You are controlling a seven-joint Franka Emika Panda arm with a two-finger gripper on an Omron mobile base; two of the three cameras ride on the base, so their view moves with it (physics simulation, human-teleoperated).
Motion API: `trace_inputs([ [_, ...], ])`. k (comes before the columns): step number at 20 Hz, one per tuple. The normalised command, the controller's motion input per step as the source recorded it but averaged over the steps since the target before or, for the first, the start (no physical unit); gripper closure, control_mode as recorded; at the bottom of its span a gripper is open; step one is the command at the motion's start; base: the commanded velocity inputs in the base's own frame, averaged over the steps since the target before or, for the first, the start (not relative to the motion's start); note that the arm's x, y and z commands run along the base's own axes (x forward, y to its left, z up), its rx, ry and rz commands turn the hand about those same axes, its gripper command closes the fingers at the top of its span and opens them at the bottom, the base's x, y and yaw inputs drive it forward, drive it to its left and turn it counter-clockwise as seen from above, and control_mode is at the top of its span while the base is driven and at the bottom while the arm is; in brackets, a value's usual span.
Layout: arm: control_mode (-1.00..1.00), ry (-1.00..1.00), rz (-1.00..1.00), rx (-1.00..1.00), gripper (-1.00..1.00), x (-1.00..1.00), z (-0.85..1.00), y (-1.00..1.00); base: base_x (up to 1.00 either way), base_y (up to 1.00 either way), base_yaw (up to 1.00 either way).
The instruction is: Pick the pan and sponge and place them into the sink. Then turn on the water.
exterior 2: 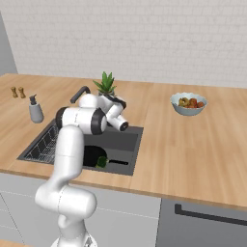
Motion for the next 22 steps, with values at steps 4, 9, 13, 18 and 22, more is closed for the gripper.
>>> trace_inputs([
  [4, -1.00, 0.00, -0.08, 0.02, 1.00, 0.20, -0.06, -0.72, 0.00, 0.00, 0.00],
  [9, -1.00, 0.00, -0.07, 0.00, 1.00, 0.18, -0.16, -0.83, 0.00, 0.00, 0.00],
  [13, -1.00, 0.00, -0.03, 0.00, 1.00, 0.15, -0.17, -0.93, 0.00, 0.00, 0.00],
  [18, -1.00, 0.00, 0.00, 0.00, 1.00, 0.02, -0.24, -0.94, 0.00, 0.00, 0.00],
  [22, -1.00, 0.00, 0.00, 0.00, 1.00, 0.00, -0.29, -0.84, 0.00, 0.00, 0.00],
])
